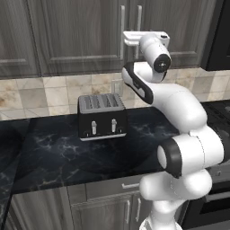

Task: Move the shaker and shaker from the cabinet to the dining counter.

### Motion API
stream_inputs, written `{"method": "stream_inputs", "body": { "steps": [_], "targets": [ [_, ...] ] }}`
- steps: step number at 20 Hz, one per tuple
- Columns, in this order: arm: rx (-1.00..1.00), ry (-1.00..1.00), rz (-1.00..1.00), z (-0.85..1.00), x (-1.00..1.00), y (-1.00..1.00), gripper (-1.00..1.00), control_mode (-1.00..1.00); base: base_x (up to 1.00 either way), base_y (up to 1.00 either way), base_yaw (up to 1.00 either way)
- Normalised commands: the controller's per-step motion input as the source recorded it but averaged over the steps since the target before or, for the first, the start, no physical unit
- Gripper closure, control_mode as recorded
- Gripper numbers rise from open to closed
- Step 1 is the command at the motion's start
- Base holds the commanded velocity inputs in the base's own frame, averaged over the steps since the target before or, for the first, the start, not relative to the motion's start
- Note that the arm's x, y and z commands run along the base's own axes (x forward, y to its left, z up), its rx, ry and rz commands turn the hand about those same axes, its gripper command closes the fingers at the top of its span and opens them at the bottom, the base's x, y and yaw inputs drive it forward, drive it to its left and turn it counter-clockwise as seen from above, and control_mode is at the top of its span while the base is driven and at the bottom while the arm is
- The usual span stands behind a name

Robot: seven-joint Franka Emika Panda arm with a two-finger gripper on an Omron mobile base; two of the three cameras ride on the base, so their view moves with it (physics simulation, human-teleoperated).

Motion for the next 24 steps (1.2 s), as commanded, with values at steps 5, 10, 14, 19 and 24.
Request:
{"method": "stream_inputs", "body": {
  "steps": [5,10,14,19,24],
  "targets": [
    [0.0,0.05,-0.05,0.0,0.65,0.0,-1.0,-1.0,0.0,0.0,0.0],
    [0.0,0.05,-0.05,0.0,0.64,-0.03,-1.0,-1.0,0.0,0.0,0.0],
    [0.0,0.04,-0.05,0.0,0.27,-0.39,-1.0,-1.0,0.0,0.0,0.0],
    [0.0,0.0,-0.02,0.01,-0.01,-0.7,1.0,-1.0,0.0,0.0,0.0],
    [0.07,0.0,0.0,0.1,-0.42,-0.98,1.0,-1.0,0.0,0.0,0.0]
  ]
}}
